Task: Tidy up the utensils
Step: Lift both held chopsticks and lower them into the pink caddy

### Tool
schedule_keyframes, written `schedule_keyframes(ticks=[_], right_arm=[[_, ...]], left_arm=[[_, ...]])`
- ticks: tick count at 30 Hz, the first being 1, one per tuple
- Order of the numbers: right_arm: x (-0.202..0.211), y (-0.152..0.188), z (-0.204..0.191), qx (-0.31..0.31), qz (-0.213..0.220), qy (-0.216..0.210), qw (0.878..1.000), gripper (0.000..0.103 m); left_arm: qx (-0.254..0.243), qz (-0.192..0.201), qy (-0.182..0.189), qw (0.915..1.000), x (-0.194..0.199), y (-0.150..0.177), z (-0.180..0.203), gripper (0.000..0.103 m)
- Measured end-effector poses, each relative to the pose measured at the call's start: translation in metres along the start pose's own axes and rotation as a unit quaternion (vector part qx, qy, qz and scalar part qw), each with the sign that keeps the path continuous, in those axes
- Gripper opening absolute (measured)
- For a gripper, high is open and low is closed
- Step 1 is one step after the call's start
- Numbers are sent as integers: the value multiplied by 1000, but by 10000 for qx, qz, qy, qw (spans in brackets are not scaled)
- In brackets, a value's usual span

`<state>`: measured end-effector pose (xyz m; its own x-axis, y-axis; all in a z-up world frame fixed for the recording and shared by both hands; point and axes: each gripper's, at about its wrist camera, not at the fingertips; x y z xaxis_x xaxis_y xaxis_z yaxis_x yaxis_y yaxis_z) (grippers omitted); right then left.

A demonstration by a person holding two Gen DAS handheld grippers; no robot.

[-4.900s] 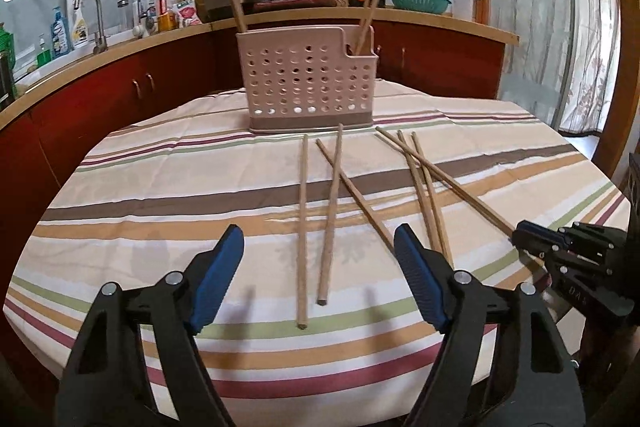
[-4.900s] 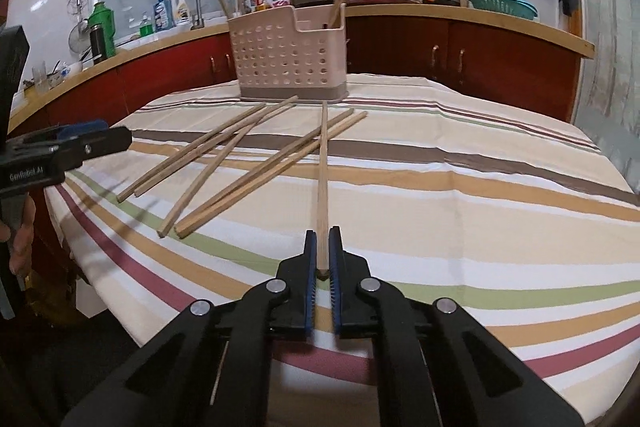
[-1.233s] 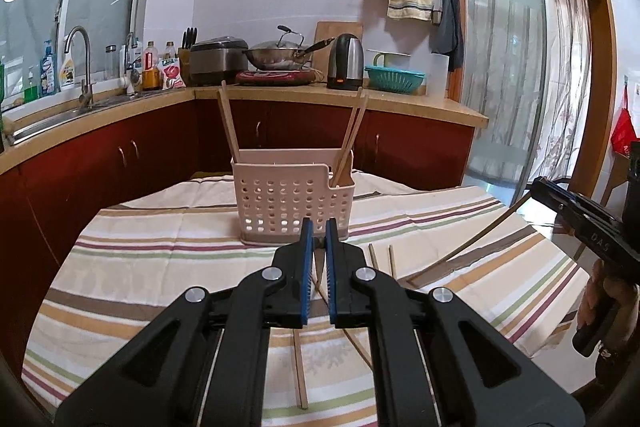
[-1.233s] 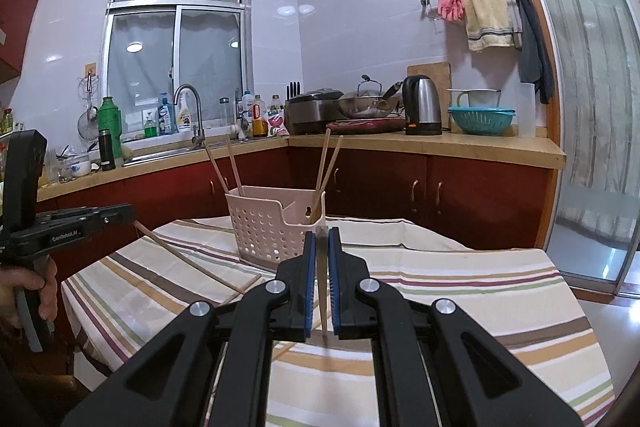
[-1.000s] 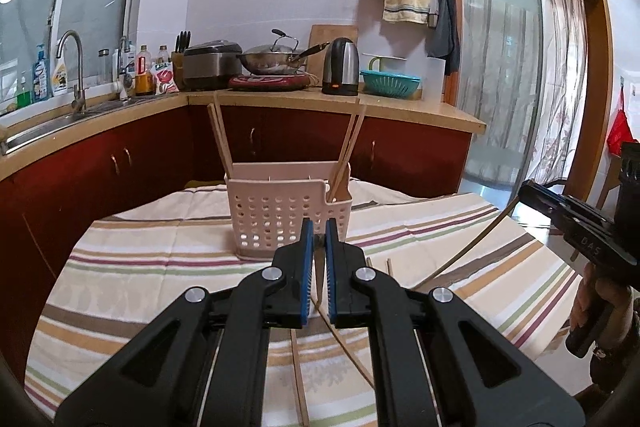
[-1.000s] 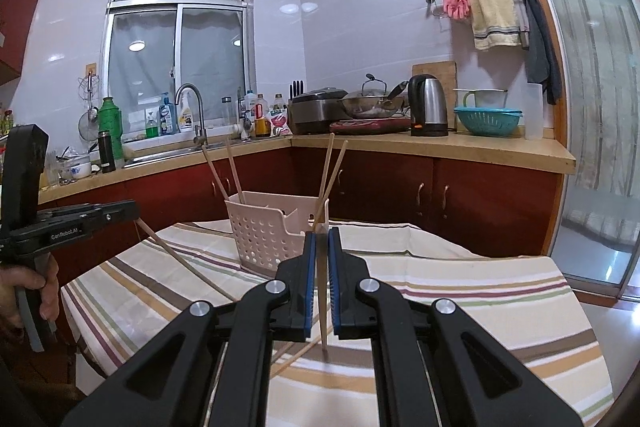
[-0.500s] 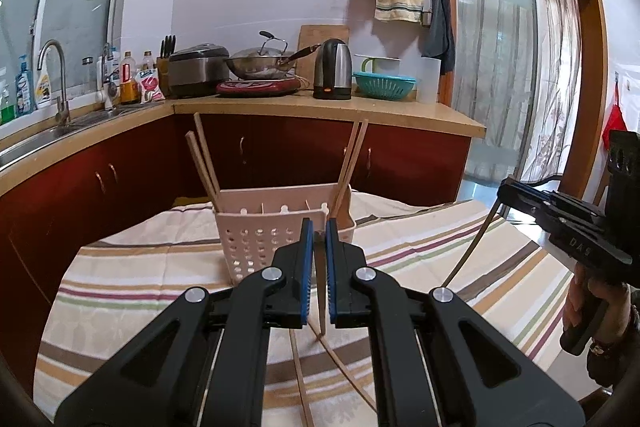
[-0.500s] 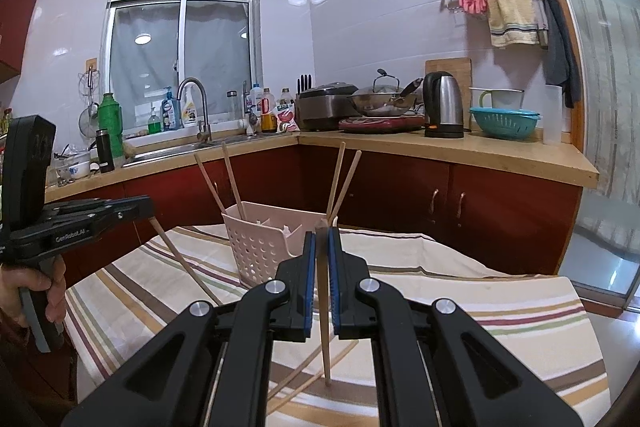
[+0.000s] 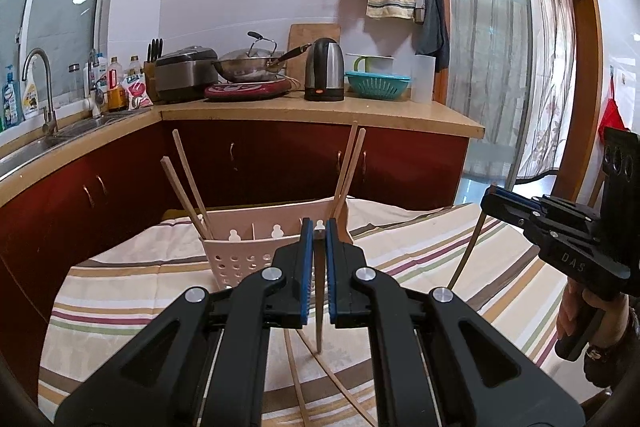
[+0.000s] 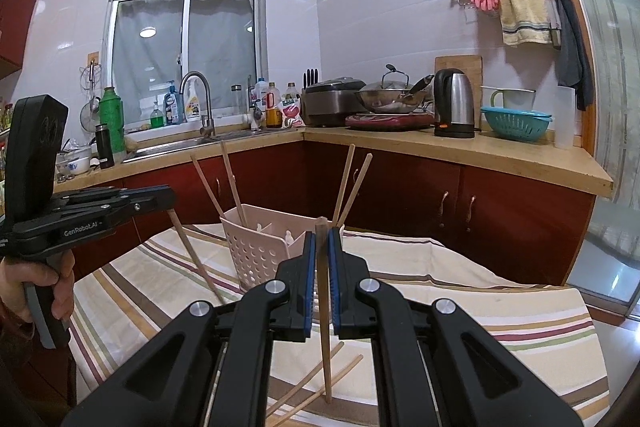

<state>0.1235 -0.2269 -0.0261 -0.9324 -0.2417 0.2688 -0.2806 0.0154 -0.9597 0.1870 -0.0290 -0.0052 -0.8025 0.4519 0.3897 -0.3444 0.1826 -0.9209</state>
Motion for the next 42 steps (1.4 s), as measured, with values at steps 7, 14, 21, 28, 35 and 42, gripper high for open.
schedule_keyframes(ticks=[7, 14, 21, 28, 35, 42], right_arm=[[4, -6, 0, -32, 60, -41, 10000, 7], [10, -25, -3, -72, 194, -182, 9996, 7], [15, -51, -8, -8, 414, -289, 9987, 7], [12, -77, -15, 119, 666, -359, 9971, 7], [2, -96, -20, 212, 828, -404, 9955, 7], [-9, -115, -18, 240, 1030, -362, 9937, 7]], left_arm=[[-8, 89, 9, 10000, 8, -6, -1, 7], [-4, 169, 82, 9998, 20, -19, -3, 7], [-120, 293, 50, 9995, 33, -38, -6, 7], [-248, 518, -84, 9983, 44, -60, -11, 7], [-293, 799, -220, 9961, 48, -86, -21, 7], [-306, 1045, -386, 9933, 42, -112, -34, 7]])
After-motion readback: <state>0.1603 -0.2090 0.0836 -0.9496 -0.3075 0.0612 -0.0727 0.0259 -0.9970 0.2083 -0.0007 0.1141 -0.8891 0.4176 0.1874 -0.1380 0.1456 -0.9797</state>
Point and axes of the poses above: each gripper's, at about its wrist camera, not at the fingertips, and x roughly against the way its jaws point, z to its right, y to its underside
